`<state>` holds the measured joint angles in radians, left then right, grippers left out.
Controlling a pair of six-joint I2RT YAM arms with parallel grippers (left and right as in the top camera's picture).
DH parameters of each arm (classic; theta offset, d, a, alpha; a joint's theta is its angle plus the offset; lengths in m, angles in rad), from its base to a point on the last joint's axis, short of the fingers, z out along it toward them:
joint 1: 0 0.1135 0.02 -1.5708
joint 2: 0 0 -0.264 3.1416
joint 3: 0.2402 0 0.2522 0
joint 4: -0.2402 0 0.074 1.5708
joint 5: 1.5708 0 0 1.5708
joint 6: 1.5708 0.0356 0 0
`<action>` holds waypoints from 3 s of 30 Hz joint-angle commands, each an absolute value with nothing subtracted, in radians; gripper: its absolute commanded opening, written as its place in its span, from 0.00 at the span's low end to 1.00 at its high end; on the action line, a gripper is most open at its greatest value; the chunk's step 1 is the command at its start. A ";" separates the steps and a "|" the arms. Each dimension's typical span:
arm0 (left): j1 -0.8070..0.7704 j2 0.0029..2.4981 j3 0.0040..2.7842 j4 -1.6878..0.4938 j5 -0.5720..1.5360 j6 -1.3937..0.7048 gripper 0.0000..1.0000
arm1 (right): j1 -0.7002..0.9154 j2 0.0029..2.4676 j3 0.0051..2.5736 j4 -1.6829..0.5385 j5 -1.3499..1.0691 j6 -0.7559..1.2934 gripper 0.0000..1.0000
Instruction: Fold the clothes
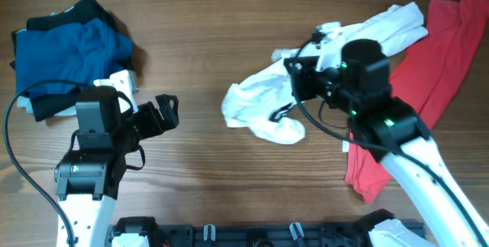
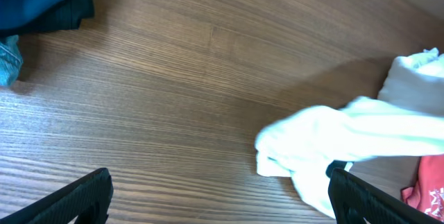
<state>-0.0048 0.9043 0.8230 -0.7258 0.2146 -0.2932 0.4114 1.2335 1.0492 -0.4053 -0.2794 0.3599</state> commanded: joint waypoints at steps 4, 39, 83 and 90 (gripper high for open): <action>-0.009 0.905 0.843 -0.717 0.208 -0.276 1.00 | 0.427 1.377 1.052 -0.442 -0.177 0.423 0.70; -0.316 1.242 0.842 -0.481 0.448 -0.278 1.00 | -0.269 1.516 0.892 -0.802 -0.047 0.366 0.15; -0.474 1.427 0.850 -0.279 0.391 -0.326 1.00 | -0.809 1.206 1.002 -0.817 -0.309 0.283 0.33; -0.486 1.638 0.990 -0.273 0.391 -0.238 1.00 | -0.702 1.126 1.002 -0.887 -0.309 0.232 0.34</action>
